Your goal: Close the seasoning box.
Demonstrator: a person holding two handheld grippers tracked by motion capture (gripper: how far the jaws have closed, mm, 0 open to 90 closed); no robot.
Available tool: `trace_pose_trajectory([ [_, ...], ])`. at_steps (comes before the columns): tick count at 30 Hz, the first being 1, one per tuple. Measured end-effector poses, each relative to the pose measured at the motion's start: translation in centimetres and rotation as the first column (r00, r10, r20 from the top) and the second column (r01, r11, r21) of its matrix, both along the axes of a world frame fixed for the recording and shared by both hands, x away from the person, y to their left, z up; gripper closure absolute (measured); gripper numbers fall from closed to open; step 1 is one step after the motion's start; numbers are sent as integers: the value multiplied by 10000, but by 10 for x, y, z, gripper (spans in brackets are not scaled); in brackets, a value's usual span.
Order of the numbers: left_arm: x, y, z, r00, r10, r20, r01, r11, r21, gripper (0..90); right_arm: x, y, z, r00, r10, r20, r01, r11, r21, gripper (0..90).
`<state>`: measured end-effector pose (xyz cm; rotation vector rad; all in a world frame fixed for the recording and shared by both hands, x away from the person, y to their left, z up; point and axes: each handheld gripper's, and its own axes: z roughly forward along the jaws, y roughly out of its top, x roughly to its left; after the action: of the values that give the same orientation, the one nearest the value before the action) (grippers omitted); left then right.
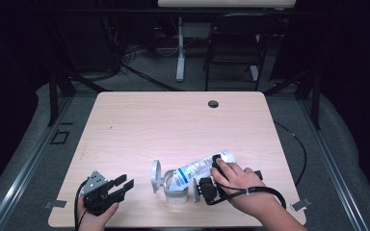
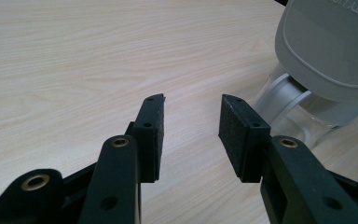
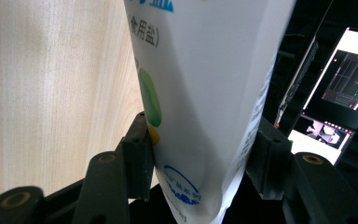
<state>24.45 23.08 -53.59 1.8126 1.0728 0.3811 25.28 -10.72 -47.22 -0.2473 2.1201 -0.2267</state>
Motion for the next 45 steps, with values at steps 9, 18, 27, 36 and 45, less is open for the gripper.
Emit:
trace_pose_trajectory([
  [9, 0, 0, 0, 10000, 2, 3, -2, 10000, 9, 606, 0, 0, -1, 9999, 133, 56, -133, 9999, 0, 499],
  [18, 0, 0, -1, 10000, -18, -3, 18, 10000, 34, 603, 0, 1, 0, 9999, 87, 76, -87, 10000, -45, 501],
  [27, 1, 0, -1, 10000, 22, -6, -22, 10000, -33, 577, 0, 2, 1, 9999, 143, 91, -143, 9999, -85, 505],
  [36, 2, 2, -3, 9999, 142, 14, -142, 9999, -35, 522, 0, 3, 2, 9999, 145, 84, -145, 9999, -62, 509],
  [45, 3, 4, -5, 9991, 400, 156, -400, 9992, 24, 440, 0, 3, 4, 9998, 161, 140, -159, 9998, -105, 515],
])
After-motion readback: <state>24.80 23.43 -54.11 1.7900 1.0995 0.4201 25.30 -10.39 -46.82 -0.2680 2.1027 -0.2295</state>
